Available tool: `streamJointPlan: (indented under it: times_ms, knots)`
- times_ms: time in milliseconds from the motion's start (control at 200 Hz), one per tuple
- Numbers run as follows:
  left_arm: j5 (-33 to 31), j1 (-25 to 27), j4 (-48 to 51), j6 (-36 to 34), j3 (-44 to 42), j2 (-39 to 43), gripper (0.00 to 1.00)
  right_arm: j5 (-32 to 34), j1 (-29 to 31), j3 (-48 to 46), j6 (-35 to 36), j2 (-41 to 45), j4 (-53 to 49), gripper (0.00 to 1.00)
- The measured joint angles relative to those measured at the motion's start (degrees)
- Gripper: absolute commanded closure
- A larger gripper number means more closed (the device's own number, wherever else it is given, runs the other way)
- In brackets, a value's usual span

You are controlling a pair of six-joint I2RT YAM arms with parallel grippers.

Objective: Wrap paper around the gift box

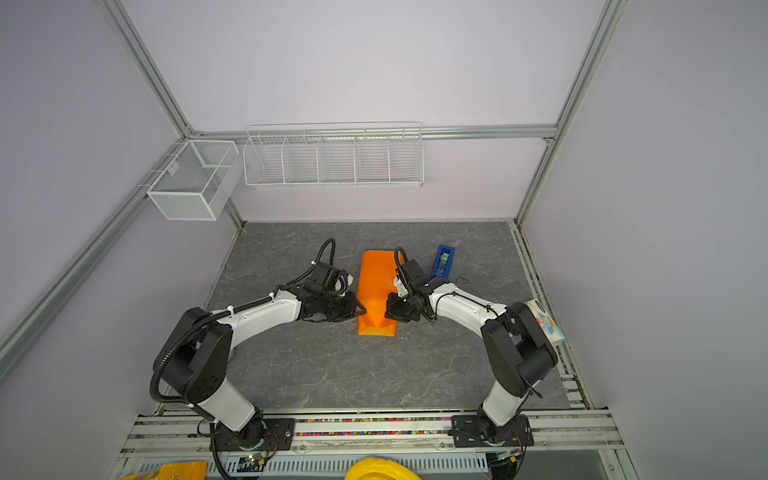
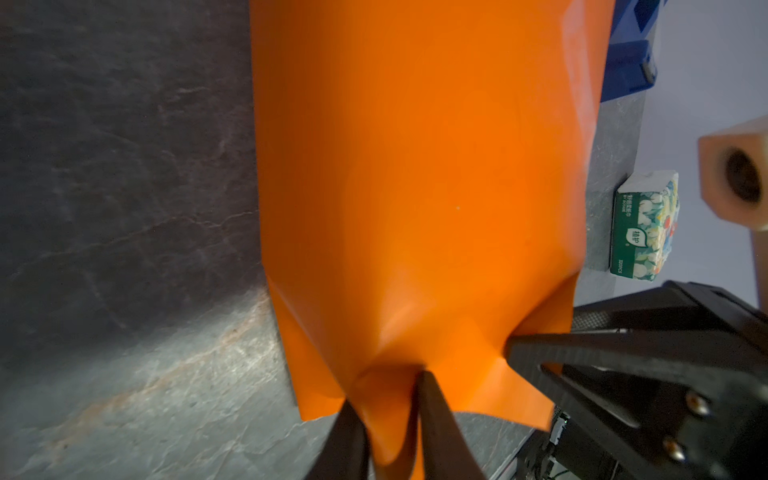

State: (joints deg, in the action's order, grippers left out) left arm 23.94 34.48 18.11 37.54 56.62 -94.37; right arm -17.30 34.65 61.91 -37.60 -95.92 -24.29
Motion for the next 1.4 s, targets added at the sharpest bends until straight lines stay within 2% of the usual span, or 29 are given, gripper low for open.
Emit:
streamJointPlan:
  times_ms: [70,160,260,340,540,865,1400]
  knots:
    - [-1.25,0.0,1.18,-0.26,-0.04,1.27,0.54,0.55,0.02,-0.2,-0.35,1.25,-0.94,0.49]
    - [-3.15,0.0,2.64,-0.83,-0.07,3.8,0.5,1.18,0.37,-0.83,-1.03,3.67,-1.18,0.38]
    - [-5.03,0.02,3.87,-1.51,-0.07,6.38,0.47,2.95,1.73,-1.33,-1.7,6.29,-1.62,0.29]
    - [-6.47,0.04,4.61,-2.23,-0.07,7.15,0.46,4.9,3.02,-1.36,-1.86,7.37,-1.9,0.27]
    - [-8.37,0.09,6.36,-4.02,-0.07,5.84,0.45,10.03,3.69,-1.29,-1.55,6.49,-3.15,0.27]
    - [-10.86,1.44,4.74,-5.07,-1.7,4.63,0.45,13.38,3.69,-1.81,-0.94,2.69,-2.67,0.29]
    - [-16.2,3.19,-1.11,-5.03,-4.63,0.37,0.45,18.14,3.72,-6.32,-0.35,0.37,6.16,0.4]
